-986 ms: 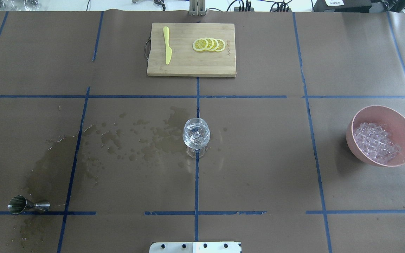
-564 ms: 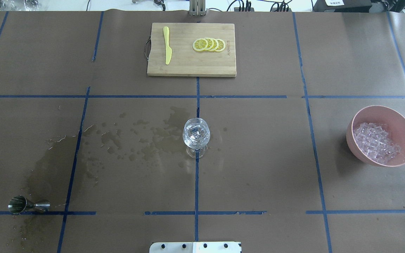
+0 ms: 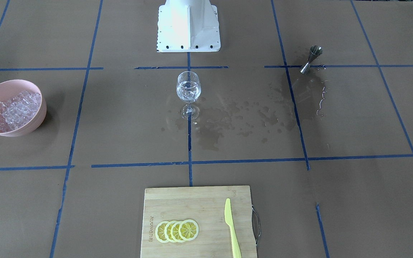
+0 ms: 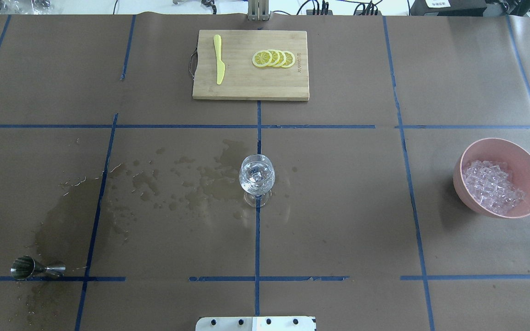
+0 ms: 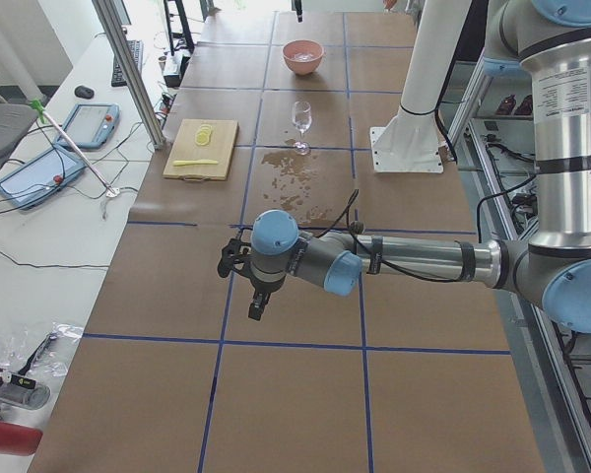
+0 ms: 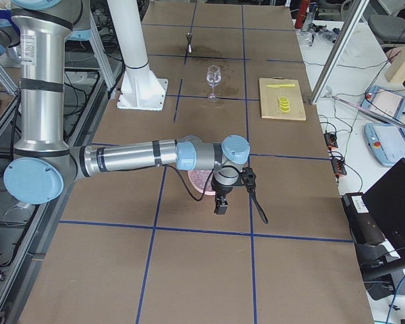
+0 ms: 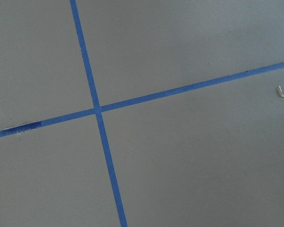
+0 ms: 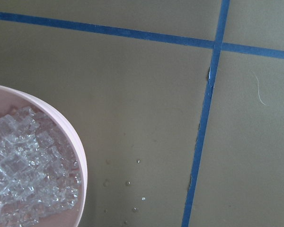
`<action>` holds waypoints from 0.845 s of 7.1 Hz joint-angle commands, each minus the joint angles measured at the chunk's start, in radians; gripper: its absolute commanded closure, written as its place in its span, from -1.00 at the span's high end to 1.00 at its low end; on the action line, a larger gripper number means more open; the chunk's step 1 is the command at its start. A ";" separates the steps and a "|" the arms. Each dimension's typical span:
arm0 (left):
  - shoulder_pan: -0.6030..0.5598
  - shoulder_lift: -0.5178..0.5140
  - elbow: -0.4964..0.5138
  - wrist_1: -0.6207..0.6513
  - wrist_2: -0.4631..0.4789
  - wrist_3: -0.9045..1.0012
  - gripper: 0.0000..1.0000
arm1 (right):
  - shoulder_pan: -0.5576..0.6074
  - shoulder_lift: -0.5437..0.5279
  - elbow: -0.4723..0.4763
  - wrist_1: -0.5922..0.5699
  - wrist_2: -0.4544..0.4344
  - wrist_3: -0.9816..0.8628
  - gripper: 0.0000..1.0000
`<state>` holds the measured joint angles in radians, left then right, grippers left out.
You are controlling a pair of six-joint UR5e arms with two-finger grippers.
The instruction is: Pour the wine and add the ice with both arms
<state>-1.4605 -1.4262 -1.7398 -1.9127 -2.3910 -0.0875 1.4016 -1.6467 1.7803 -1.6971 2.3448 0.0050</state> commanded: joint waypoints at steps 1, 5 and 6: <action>-0.001 0.000 0.016 0.004 0.036 -0.001 1.00 | 0.019 0.010 0.005 0.004 0.007 0.030 1.00; -0.017 -0.016 -0.020 0.179 0.049 0.002 1.00 | 0.028 -0.001 0.024 0.004 0.008 0.044 1.00; -0.017 -0.011 -0.006 0.178 0.059 0.003 1.00 | 0.028 -0.002 0.027 0.004 0.008 0.044 1.00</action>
<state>-1.4766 -1.4363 -1.7588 -1.7725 -2.3430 -0.0861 1.4274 -1.6422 1.7988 -1.6935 2.3527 0.0489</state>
